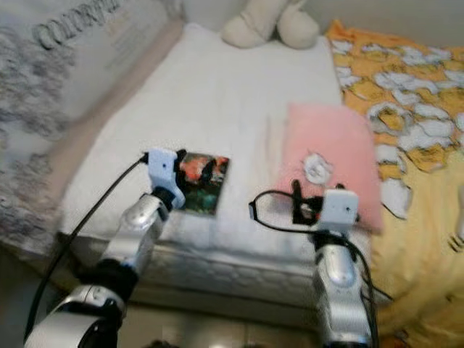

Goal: Clean up the room

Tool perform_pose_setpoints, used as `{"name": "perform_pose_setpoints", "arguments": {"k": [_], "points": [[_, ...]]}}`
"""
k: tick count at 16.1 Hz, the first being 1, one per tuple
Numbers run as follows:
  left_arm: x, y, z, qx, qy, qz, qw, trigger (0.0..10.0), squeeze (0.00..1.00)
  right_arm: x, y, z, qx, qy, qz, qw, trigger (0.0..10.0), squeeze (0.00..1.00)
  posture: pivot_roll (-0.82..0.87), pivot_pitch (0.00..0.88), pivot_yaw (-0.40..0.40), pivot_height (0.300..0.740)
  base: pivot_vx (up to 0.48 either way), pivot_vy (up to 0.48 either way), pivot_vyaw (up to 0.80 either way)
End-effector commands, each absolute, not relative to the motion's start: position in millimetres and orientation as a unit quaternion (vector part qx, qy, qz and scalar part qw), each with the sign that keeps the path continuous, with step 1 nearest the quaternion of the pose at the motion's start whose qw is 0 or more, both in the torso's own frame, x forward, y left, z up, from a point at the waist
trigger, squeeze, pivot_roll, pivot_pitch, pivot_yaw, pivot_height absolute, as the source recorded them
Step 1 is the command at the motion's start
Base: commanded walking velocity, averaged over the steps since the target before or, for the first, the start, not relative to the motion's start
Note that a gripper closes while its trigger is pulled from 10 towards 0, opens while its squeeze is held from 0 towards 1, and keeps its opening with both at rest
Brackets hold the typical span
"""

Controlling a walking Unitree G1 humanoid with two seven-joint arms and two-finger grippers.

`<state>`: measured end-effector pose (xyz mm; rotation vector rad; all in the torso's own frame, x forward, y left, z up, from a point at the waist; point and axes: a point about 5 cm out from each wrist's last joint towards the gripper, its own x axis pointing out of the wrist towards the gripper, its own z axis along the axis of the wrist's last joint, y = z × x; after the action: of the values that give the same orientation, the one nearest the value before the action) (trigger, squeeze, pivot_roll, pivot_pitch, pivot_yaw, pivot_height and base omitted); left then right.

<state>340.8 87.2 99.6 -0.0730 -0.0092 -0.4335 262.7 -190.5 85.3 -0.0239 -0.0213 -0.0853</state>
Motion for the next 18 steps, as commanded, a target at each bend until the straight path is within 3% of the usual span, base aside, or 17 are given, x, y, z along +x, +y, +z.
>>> {"name": "perform_pose_setpoints", "arguments": {"k": [1, 2, 3, 7, 14, 18], "points": [[344, 87, 104, -0.033, -0.006, -0.223, 0.974, 10.0, 1.0, 264, -186, 86, -0.022, -0.017, -0.039, 0.999, 10.0, 0.93, -0.1, 0.0, 0.051, 0.74, 0.0, -0.472, -0.69], [344, 87, 102, -0.037, -0.002, -0.22, 0.975, 10.0, 0.6, 263, -186, 85, -0.022, -0.015, -0.039, 0.999, 10.0, 0.37, -0.11, 0.0, 0.055, 0.74, 0.0, -0.469, -0.69], [344, 87, 99, -0.042, 0.006, -0.211, 0.977, 10.0, 0.0, 262, -184, 83, -0.021, -0.013, -0.039, 0.999, 10.0, 0.0, -0.11, 0.0, 0.061, 0.74, 0.0, -0.446, -0.68], [342, 74, 100, -0.032, 0.009, -0.223, 0.974, 10.0, 0.0, 259, -178, 82, -0.032, -0.009, -0.014, 0.999, 10.0, 0.0, -0.12, 0.0, 0.075, 0.74, 0.0, 0.0, 0.0], [346, 88, 95, -0.057, 0.028, -0.154, 0.986, 10.0, 0.0, 264, -169, 84, -0.026, -0.019, -0.003, 0.999, 10.0, 0.0, -0.11, 0.0, 0.06, 0.74, 0.276, -0.295, 0.0], [343, 96, 92, -0.029, 0.023, -0.14, 0.99, 10.0, 0.0, 264, -170, 83, -0.035, -0.017, 0.007, 0.999, 10.0, 0.0, -0.1, 0.0, 0.05, 0.74, 0.109, 0.0, 0.0]]}}
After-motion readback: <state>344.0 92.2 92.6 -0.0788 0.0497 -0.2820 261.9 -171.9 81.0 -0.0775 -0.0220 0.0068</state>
